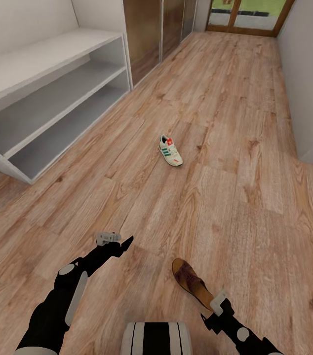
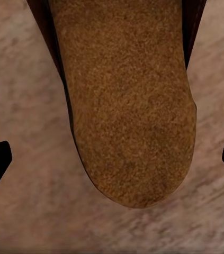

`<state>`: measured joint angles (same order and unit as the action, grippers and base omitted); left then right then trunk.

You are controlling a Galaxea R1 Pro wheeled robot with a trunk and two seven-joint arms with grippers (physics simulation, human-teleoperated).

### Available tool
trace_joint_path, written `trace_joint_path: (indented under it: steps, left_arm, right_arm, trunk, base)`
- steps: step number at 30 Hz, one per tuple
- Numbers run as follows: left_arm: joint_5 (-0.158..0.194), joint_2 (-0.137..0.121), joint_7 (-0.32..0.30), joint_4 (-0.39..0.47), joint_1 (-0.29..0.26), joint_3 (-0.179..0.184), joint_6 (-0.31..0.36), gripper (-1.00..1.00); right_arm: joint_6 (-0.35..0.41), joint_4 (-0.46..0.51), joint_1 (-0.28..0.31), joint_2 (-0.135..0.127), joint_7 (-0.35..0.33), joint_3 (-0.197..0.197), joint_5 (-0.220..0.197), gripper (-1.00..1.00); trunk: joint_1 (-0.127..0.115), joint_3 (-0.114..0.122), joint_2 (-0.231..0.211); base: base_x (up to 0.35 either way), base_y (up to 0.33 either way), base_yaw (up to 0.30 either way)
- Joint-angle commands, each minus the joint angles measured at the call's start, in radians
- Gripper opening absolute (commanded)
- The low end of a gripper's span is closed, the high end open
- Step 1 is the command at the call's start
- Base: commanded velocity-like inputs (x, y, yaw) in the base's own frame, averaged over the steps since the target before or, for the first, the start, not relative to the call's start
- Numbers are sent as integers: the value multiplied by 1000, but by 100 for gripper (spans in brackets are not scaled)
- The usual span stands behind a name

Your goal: Pick up the two gym shoes and the two sandals from the corridor floor and place them onto the hallstand (shoe rack) in the corridor, making sure they are on the rack and not on the floor. Arrange them so the two gym shoes are next to each other and the two sandals are next to each other.

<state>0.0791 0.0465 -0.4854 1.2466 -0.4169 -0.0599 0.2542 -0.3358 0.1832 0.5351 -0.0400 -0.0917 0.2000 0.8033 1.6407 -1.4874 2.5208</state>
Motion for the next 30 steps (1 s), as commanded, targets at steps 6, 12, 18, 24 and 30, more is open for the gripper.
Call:
trace_joint_path:
  steps: [6, 12, 18, 24, 30]
  left_arm:
    - [8, 1, -5, 1, 0, -3, 10, 100]
    - [8, 1, -5, 1, 0, -3, 10, 100]
    - [8, 1, -5, 1, 0, -3, 10, 100]
    - [8, 1, -5, 0, 0, -4, 10, 100]
    - [8, 1, -4, 1, 0, -3, 10, 100]
  right_arm:
    - [-4, 1, 0, 0, -8, 9, 2, 100]
    - [-3, 1, 0, 0, -8, 10, 2, 100]
    - [-4, 1, 0, 0, -8, 10, 2, 100]
    - [-4, 1, 0, 0, -8, 10, 2, 100]
    - [-3, 1, 0, 0, -8, 10, 2, 100]
  trunk:
    - [2, -20, 1]
    - [3, -33, 2]
    - [3, -34, 2]
    - [3, -34, 2]
    - [3, -34, 2]
  base:
    - [0, 0, -28]
    - [0, 0, -44]
    - [0, 0, -4]
    - [76, -17, 0]
    - [58, -17, 0]
